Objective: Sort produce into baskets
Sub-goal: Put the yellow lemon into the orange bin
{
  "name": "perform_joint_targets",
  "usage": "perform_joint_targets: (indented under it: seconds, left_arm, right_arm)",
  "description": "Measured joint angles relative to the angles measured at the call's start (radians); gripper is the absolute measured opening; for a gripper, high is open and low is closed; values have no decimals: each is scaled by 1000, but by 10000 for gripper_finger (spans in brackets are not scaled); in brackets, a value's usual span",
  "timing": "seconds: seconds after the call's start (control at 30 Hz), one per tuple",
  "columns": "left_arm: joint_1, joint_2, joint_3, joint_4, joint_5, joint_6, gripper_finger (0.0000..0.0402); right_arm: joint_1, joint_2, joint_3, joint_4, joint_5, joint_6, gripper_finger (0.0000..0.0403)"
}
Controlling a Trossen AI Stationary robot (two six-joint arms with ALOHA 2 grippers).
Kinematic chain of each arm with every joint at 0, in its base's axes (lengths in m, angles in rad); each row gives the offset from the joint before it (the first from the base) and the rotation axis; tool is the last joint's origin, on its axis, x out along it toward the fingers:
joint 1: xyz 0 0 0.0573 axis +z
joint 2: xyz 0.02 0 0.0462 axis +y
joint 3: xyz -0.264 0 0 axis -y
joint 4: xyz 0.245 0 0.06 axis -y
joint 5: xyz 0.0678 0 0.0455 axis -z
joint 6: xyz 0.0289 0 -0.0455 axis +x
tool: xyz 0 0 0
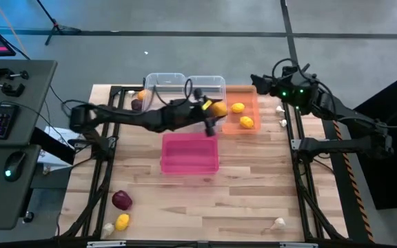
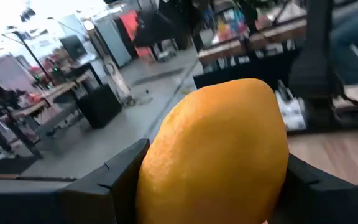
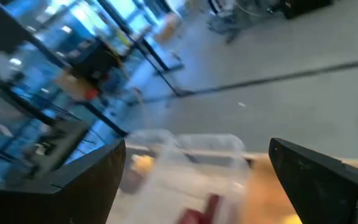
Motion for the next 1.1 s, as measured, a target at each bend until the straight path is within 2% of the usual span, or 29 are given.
perform_joint_targets:
  seconds: [0.13, 0.23, 0.33, 0.4, 0.53, 0.67, 0.93, 1.1]
  left_arm:
    - [11, 124, 91, 27, 13, 0, 226]
    - [27, 211, 173, 20, 79, -15, 226]
    - [48, 294, 292, -44, 128, -136, 227]
    - [62, 342, 374, -114, 127, -198, 227]
    - [73, 404, 481, -192, 84, -209, 228]
    - [70, 404, 494, -220, 42, -212, 236]
    - [75, 404, 495, -234, 37, -320, 252]
    - [97, 404, 494, -241, 39, -344, 283]
  right_arm:
    - [0, 0, 0, 57, -2, -2, 385]
    - [0, 0, 0, 66, -2, -2, 385]
    - [0, 0, 0, 67, -3, -2, 385]
    - [0, -2, 0, 67, -9, 2, 385]
    - [0, -4, 0, 68, -10, 8, 385]
    - [0, -10, 0, 68, -9, 16, 385]
    - [0, -13, 0, 68, -9, 32, 385]
    - [0, -13, 0, 68, -9, 32, 385]
